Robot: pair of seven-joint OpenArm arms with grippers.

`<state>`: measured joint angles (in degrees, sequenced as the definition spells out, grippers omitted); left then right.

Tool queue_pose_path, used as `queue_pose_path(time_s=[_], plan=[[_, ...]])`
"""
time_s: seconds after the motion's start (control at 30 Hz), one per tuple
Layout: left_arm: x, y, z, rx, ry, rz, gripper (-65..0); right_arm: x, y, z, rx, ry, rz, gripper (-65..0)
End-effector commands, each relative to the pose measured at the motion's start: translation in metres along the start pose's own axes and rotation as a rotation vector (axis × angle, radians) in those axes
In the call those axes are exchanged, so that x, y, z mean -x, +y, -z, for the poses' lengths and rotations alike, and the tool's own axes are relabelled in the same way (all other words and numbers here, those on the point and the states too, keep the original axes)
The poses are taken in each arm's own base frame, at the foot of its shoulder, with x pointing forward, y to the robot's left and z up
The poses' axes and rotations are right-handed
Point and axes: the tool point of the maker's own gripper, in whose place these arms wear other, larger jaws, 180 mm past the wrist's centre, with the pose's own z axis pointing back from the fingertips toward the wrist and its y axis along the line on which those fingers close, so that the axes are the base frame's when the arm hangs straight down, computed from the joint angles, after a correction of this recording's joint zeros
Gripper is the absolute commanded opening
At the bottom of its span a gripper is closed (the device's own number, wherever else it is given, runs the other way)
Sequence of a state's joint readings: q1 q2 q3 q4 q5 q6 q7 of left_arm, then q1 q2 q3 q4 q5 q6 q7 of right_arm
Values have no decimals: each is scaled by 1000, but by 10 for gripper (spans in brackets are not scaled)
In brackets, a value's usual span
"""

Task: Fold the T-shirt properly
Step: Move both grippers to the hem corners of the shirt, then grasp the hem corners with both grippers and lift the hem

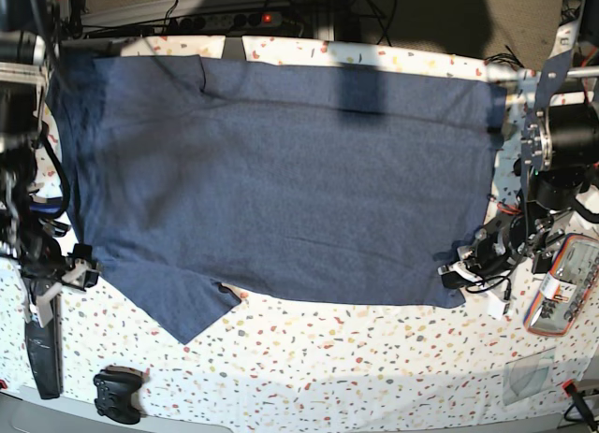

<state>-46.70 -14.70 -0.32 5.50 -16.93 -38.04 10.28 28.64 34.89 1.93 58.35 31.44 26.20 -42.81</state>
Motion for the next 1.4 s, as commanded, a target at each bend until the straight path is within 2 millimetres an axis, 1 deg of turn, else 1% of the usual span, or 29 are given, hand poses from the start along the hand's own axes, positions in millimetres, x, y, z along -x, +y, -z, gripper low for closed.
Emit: queue_pose_path(time_s=[0.0,0.07,0.17,0.3,0.4,0.57,0.7,0.83,1.03,1.07,1.2,1.27,1.3,1.37], plan=[[-29,-3,-2,12,-59,18,-650,-29,-6,-4,-1,-42,-16,-335],[-28,-3,-2,12,-59,17,-650,-35,-8,8,-12,8,-9,-335],[-26,-4,-2,14,-55,15,-650,-39,-14,21,-2,76,3,-335],[-23,-5,-1,16,-52,14,-650,-38,-30,32,76,135,-37,-336],[-16,-3,-1,13,-43,9,-650,-26,-41,38,128,171,-78,-336],[-7,1,-2,7,-53,-2,-650,8,-50,43,145,237,-55,-336],[-4,2,-2,5,-60,-6,-650,22,-53,45,147,253,-27,-344],[-4,2,-2,5,-62,-6,-650,26,-54,45,148,259,-22,-443],[-5,2,-2,6,-67,-9,-650,19,-55,48,154,205,-43,-639],[-5,2,-2,6,-67,-9,-650,19,-57,49,160,195,-64,-650],[-4,-1,-1,10,-65,-9,-650,23,-62,51,184,177,-140,-650],[-3,-4,1,15,-64,-10,-650,25,-63,50,187,181,-146,-650],[-3,-5,2,18,-64,-11,-650,23,-64,49,189,178,-145,-610],[-2,-9,4,25,-62,-11,-650,18,-67,47,192,158,-131,-467]])
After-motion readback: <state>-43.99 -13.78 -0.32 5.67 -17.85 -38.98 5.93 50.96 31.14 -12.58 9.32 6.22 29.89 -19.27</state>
